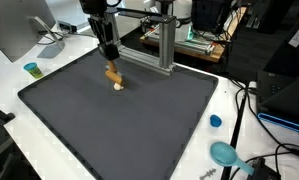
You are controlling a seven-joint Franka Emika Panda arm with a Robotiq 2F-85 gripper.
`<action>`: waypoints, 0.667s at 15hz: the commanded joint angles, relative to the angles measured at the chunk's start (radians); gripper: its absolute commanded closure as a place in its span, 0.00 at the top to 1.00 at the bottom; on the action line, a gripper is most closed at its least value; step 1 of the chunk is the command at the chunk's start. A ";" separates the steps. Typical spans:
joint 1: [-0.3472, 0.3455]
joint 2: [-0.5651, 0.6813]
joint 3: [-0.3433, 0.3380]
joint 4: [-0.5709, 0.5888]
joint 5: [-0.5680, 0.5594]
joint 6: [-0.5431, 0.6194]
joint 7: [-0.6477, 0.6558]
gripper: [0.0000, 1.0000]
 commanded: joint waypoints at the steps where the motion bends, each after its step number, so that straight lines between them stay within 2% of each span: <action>1: 0.000 -0.083 -0.009 -0.003 0.054 -0.070 -0.094 0.21; 5: 0.014 -0.117 -0.027 -0.058 -0.061 0.054 0.004 0.21; 8: 0.012 -0.155 -0.035 -0.117 -0.114 0.064 0.028 0.21; 10: 0.011 -0.177 -0.032 -0.145 -0.102 0.022 -0.002 0.21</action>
